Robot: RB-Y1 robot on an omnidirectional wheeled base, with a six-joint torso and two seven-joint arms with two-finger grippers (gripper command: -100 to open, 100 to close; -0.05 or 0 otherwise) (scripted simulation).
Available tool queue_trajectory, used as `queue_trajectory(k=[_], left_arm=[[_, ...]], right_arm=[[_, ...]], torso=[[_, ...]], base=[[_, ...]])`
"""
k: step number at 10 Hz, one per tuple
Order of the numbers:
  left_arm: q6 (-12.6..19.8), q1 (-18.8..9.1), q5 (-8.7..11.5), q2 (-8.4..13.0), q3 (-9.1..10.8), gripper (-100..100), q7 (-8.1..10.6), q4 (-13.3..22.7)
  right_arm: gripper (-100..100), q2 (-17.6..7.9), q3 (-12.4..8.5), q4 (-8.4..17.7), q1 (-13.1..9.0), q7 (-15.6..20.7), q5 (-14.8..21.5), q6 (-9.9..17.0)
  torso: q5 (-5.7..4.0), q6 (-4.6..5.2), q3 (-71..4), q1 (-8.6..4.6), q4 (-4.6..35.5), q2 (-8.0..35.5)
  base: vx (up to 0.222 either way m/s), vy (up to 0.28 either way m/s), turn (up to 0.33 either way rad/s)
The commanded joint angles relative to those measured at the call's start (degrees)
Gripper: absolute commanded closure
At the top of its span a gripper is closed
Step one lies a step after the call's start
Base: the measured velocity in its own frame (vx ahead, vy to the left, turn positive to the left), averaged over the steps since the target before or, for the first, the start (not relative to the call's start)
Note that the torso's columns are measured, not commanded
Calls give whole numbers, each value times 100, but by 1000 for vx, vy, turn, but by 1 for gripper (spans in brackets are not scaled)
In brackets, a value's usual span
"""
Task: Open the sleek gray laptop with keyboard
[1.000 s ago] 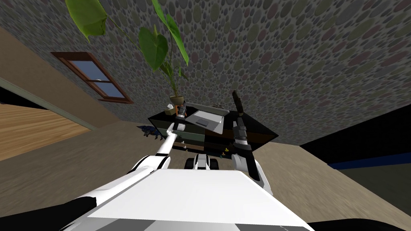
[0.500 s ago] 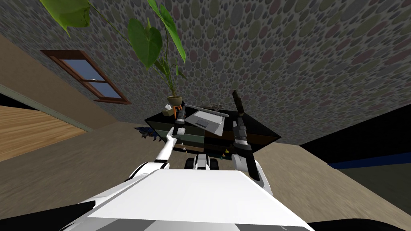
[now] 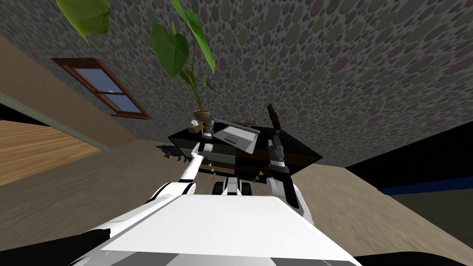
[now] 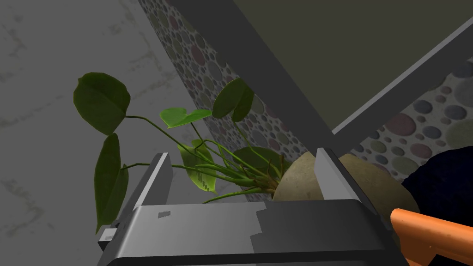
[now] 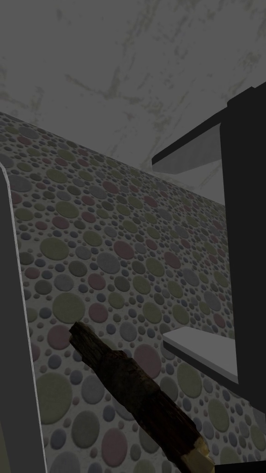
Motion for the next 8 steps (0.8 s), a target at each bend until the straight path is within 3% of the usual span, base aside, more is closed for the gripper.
queue_trajectory(k=[1,2,3,8], left_arm=[[276,-234,19,62,26,-100,39,-52],[252,-174,10,36,15,-100,27,-80],[286,-182,10,35,14,0,26,-91],[283,-181,10,35,14,0,26,-90]], right_arm=[[0,0,0,0,0,0,0,0],[0,0,0,0,0,0,0,0],[0,0,0,0,0,0,0,0],[0,0,0,0,0,0,0,0]], torso=[[0,0,1,1,0,2],[0,1,3,-1,1,4],[2,0,0,1,-5,-2],[4,0,-4,4,-9,-6]], base=[[-25,2,12],[-9,1,0],[0,0,0],[0,0,0]])
